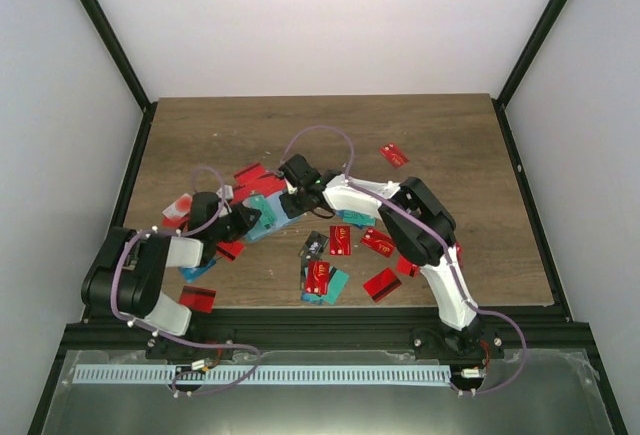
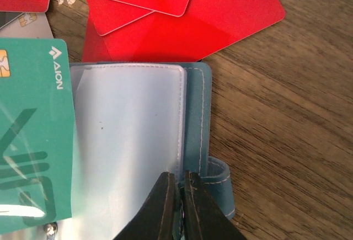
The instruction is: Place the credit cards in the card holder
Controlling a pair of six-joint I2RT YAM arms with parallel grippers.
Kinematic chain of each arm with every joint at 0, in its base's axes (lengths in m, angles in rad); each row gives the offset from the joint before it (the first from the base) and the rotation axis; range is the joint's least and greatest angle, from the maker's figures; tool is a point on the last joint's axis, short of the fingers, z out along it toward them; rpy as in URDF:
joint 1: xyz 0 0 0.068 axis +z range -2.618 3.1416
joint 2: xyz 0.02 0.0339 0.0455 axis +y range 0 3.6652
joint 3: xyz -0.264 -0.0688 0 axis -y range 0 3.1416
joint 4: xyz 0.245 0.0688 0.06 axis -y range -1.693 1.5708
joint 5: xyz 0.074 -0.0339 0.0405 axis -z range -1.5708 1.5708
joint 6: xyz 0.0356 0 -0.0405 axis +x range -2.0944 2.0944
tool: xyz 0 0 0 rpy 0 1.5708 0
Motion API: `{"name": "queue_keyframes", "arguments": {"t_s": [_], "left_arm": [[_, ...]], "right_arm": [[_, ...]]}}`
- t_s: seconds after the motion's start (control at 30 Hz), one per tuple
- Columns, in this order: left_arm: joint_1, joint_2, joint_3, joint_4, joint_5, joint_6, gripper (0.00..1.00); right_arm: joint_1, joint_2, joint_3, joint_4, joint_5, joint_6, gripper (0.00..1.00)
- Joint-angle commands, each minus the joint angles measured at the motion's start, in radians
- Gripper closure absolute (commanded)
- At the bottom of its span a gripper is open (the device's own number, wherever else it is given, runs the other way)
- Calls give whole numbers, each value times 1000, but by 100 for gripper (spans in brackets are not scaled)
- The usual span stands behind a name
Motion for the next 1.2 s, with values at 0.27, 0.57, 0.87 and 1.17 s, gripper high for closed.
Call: {"name": "queue_keyframes", "arguments": {"t_s": [0.27,0.57,0.87,1.17], "left_arm": [[-2,27,-34,86,-8,-60,96],[-1,49,-46,156,-18,-150,96],[-15,76,-64,209,34,-200,96],[-27,60,-87,192,45,-205,96]], "right_arm": [[3,-13,-10,-46,-23,18,99],[2,-12,-16,-52,-26,24,99],[-1,0,-11,-58,-27,35,99],[-8,12,-10,-81,-19,60,99]]}}
